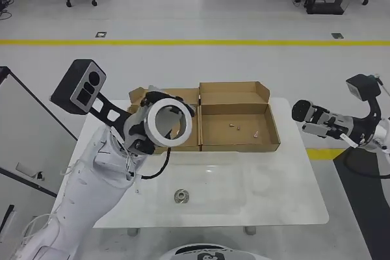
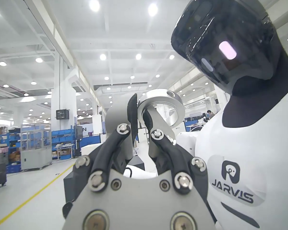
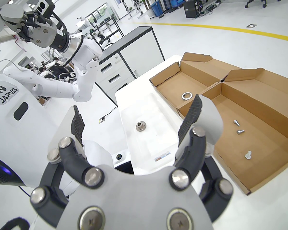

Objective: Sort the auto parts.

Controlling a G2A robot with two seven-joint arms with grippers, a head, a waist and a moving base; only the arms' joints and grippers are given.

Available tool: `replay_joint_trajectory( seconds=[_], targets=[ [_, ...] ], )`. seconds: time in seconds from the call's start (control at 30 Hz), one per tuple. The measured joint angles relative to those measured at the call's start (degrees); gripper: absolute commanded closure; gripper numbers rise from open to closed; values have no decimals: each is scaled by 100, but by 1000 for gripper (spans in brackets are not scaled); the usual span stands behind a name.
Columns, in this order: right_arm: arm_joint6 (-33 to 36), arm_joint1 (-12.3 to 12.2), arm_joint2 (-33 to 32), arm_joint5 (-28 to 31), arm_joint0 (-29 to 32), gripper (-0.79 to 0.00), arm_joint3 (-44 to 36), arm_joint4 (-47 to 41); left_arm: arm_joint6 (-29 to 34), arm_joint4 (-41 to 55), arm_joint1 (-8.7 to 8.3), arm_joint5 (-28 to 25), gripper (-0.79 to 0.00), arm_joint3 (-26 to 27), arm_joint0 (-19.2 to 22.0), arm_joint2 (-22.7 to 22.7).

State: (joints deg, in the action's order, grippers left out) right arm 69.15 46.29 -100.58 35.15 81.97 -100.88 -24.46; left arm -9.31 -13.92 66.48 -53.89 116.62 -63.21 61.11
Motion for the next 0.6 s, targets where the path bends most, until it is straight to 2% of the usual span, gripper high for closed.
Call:
replay_joint_trajectory(
  seconds=[0.23,0.6],
  targets=[
    [0,0,0,0,0,-785,0,0,-531,438,132,-329,0,-43,5,-66],
    [0,0,0,0,0,-785,0,0,-427,460,183,-411,0,-75,49,-113]
  ],
)
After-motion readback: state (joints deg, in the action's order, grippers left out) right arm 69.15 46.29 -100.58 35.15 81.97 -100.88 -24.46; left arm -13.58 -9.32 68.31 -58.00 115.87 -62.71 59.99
